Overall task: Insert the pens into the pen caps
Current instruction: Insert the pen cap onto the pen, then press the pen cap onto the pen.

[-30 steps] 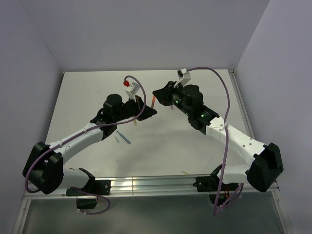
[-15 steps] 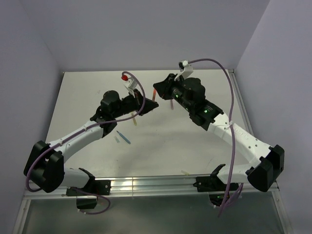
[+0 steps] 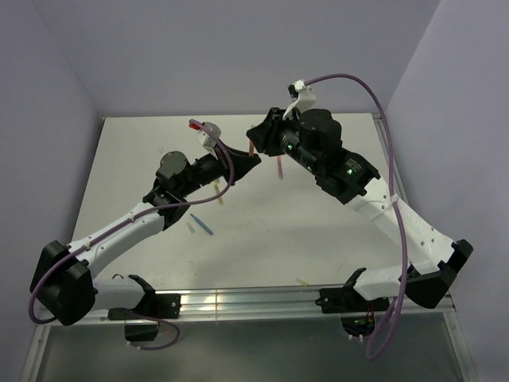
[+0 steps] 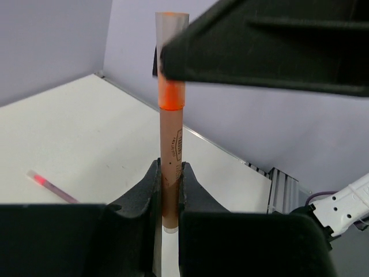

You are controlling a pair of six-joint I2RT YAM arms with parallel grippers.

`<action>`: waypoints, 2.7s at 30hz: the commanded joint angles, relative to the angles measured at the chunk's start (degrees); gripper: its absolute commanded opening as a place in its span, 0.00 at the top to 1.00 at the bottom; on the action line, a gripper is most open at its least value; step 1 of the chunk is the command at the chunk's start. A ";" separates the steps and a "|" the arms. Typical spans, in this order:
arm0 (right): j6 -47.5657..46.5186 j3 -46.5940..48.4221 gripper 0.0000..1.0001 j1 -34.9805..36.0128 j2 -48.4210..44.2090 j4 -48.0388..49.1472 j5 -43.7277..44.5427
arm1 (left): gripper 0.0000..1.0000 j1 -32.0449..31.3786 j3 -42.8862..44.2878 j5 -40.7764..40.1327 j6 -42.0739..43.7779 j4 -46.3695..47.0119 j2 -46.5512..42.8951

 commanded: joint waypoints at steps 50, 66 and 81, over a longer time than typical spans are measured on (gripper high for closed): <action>-6.39 0.16 0.75 1.62 -1.55 -1.54 -0.68 | 1.00 -7.50 2.17 -5.66 1.83 1.33 -2.97; -5.43 -7.74 1.00 4.52 -2.96 -2.60 -2.09 | 1.00 -5.57 12.62 -9.18 4.90 0.18 -2.18; -1.39 -16.27 1.00 9.01 -1.90 -0.84 -9.03 | 1.00 -3.02 18.95 -9.44 9.12 2.38 -0.42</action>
